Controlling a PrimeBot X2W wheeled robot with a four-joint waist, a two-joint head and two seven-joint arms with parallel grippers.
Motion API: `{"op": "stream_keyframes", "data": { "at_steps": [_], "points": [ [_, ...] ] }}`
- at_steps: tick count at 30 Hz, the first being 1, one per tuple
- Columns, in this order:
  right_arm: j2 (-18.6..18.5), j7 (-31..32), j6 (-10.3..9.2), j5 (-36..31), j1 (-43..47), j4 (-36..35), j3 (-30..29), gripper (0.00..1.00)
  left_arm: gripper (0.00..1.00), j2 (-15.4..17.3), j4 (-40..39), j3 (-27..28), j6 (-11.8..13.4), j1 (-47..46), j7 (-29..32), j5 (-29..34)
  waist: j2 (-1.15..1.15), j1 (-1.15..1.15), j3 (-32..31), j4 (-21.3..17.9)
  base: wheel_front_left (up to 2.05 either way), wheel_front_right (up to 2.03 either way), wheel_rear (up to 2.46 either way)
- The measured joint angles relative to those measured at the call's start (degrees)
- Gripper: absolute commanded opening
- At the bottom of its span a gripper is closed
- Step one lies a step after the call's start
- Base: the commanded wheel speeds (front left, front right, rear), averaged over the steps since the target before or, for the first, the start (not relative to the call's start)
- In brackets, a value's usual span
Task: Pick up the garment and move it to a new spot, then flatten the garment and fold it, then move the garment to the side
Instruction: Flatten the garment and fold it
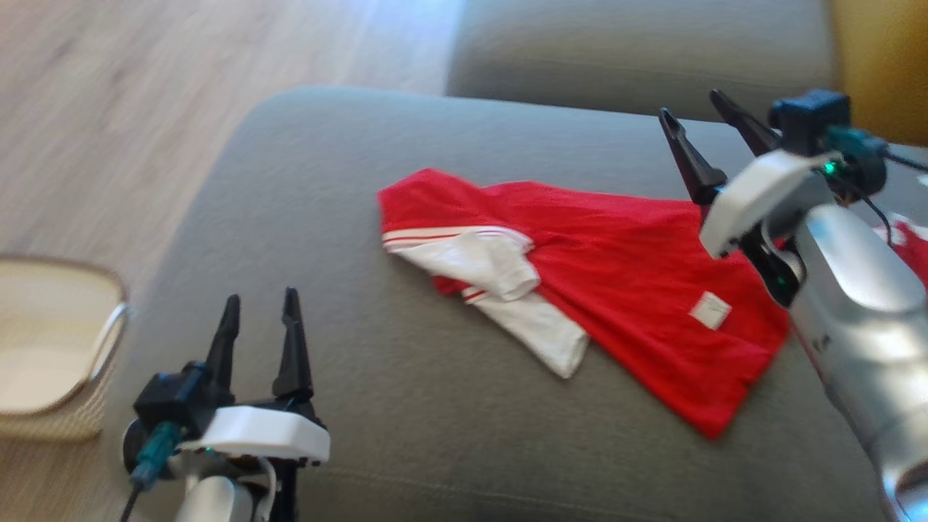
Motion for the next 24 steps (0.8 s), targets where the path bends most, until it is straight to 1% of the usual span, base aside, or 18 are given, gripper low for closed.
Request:
{"op": "stream_keyframes", "data": {
  "at_steps": [5, 9, 13, 17, 20, 24],
  "points": [
    [-2.5, -0.2, 0.00, -2.1, 8.4, -11.3, -5.7, 1.00, 1.00, 0.0, -1.2, 2.0, 0.1, 1.1, 0.0, -0.1, 0.00, 0.00, -1.4, -5.1, 0.00, 0.00, 0.00],
    [-2.5, -0.2, 0.00, -5.6, 17.7, -19.5, -12.2, 1.00, 1.00, 0.0, -1.6, 2.1, 0.1, 1.4, 0.0, -0.2, 0.00, 0.00, -1.8, -8.4, 0.00, 0.00, 0.00],
    [-0.3, -0.2, 0.00, -9.5, 27.5, -26.0, -18.0, 1.00, 1.00, -0.1, -1.4, 1.8, 0.0, 2.0, 0.0, -0.2, 0.00, 0.00, -2.0, -10.8, 0.00, 0.00, 0.00],
    [3.4, 0.3, 0.00, -12.7, 35.1, -30.9, -22.0, 1.00, 1.00, -0.1, -0.3, 1.3, -0.4, 2.7, 0.0, 0.1, 0.00, 0.00, -1.8, -12.5, 0.00, 0.00, 0.00],
    [5.6, 1.5, 0.00, -14.4, 38.5, -34.0, -24.2, 1.00, 1.00, -0.1, 0.0, 1.0, -0.4, 2.7, 0.0, 0.1, 0.00, 0.00, -1.6, -13.3, 0.00, 0.00, 0.00],
    [6.8, 3.2, 0.00, -16.0, 40.4, -37.3, -25.6, 1.00, 1.00, -0.1, 0.3, 0.1, -0.4, 2.7, 0.0, 0.1, 0.00, 0.00, -1.2, -13.8, 0.00, 0.00, 0.00]
  ]
}}
